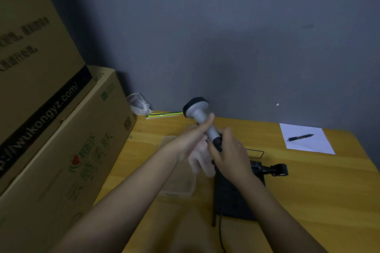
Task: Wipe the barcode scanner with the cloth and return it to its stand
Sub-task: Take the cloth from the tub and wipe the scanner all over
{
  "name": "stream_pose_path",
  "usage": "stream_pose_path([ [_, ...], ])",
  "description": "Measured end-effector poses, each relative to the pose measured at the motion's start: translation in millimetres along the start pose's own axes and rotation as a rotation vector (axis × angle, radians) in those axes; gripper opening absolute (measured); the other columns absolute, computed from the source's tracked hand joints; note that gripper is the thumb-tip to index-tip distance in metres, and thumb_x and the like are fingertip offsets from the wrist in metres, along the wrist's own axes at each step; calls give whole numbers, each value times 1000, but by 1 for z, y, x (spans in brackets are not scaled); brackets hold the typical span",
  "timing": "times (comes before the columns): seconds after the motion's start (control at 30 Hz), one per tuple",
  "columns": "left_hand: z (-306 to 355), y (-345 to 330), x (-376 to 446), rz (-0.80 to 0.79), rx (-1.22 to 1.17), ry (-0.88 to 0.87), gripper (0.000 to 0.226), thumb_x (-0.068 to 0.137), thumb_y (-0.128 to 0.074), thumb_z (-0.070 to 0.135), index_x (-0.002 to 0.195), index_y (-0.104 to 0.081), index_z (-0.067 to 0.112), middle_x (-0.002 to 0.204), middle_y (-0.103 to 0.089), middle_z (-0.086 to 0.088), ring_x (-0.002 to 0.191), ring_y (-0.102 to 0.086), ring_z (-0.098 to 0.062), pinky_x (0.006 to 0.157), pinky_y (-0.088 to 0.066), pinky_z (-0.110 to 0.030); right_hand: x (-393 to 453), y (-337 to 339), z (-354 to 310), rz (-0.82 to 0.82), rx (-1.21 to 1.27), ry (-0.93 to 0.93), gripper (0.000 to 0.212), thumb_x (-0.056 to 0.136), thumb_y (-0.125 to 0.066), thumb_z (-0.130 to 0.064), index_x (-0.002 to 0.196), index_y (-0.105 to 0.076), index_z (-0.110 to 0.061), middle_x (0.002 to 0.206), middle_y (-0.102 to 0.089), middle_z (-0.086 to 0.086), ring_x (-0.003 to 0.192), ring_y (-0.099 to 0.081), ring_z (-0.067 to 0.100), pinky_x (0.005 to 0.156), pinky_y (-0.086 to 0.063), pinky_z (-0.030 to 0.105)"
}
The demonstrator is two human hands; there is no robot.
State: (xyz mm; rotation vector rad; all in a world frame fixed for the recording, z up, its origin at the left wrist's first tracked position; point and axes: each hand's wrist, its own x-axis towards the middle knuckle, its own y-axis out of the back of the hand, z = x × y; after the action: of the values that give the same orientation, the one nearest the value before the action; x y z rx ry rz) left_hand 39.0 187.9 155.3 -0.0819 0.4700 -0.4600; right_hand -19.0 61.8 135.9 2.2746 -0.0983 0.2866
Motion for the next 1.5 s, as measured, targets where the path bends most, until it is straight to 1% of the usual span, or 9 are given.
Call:
stream_pose_path([
  [0.2, -6, 0, 2, 133, -139, -79, 32, 92, -50, 32, 108, -60, 5, 96, -64, -15, 83, -62, -24, 73, -51, -31, 4, 10, 9, 57, 413, -76, 34, 97, -32, -46, 102, -53, -20, 102, -55, 0, 91, -52, 6, 79, -44, 30],
  [0.3, -2, -1, -6, 83, -177, -115, 41, 94, -47, 29, 120, -55, -1, 106, -61, -19, 92, -62, -26, 75, -55, -28, 22, 15, 10, -163, 583, -216, 26, 96, -42, -41, 119, -48, -31, 121, -53, -5, 108, -53, 3, 85, -46, 21],
  [0.47, 5, 3, -12, 27, -74, -174, 37, 94, -47, 33, 116, -57, 6, 110, -62, -13, 102, -59, -23, 94, -46, -36, 29, -2, 3, -302, 909, -409, 32, 89, -54, -42, 113, -60, -23, 112, -68, 7, 100, -66, 21, 85, -53, 39],
  [0.57, 9, 7, -15, 51, 20, -198, 28, 93, -49, 35, 106, -60, 13, 96, -61, -6, 89, -58, -17, 84, -46, -33, 32, 11, 6, -37, 759, -418, 15, 92, -55, -30, 100, -59, -19, 105, -67, 10, 91, -66, 23, 79, -54, 42],
  [0.73, 6, 12, -15, 57, -13, -241, 19, 96, -43, 30, 106, -57, 21, 99, -63, -2, 93, -59, -15, 84, -46, -30, 31, 38, -9, 277, 622, -72, 18, 89, -61, -13, 98, -56, -28, 98, -62, -2, 86, -60, 5, 68, -50, 14],
  [0.9, 2, 0, -14, 117, 50, -337, 36, 98, -38, 32, 128, -46, 14, 124, -60, -11, 115, -57, -22, 99, -44, -35, 40, 11, -29, 279, 256, 213, 37, 85, -51, -3, 119, -61, -13, 112, -57, 10, 101, -54, 20, 82, -45, 23],
  [1.07, 10, 9, -20, 181, 117, -377, 19, 98, -37, 31, 108, -51, 22, 106, -58, -5, 102, -56, -18, 92, -44, -35, 50, 6, -3, 160, -62, 249, 29, 83, -46, -4, 106, -63, -5, 103, -60, 18, 90, -58, 32, 69, -36, 27],
  [1.3, 21, 6, -12, 162, 34, -356, 33, 95, -39, 41, 120, -49, 21, 125, -58, -7, 118, -54, -21, 106, -41, -40, 36, 18, -21, 382, 455, 44, 16, 91, -57, -12, 104, -61, -21, 95, -64, -2, 86, -59, 7, 71, -47, 15],
  [1.5, 26, 4, -9, 123, -320, -347, 46, 98, -36, 32, 126, -42, -4, 113, -58, -21, 103, -58, -29, 91, -48, -35, 36, 16, -28, 139, 475, 215, 23, 94, -52, -8, 106, -64, -23, 105, -59, -5, 101, -55, -2, 84, -41, 10],
])
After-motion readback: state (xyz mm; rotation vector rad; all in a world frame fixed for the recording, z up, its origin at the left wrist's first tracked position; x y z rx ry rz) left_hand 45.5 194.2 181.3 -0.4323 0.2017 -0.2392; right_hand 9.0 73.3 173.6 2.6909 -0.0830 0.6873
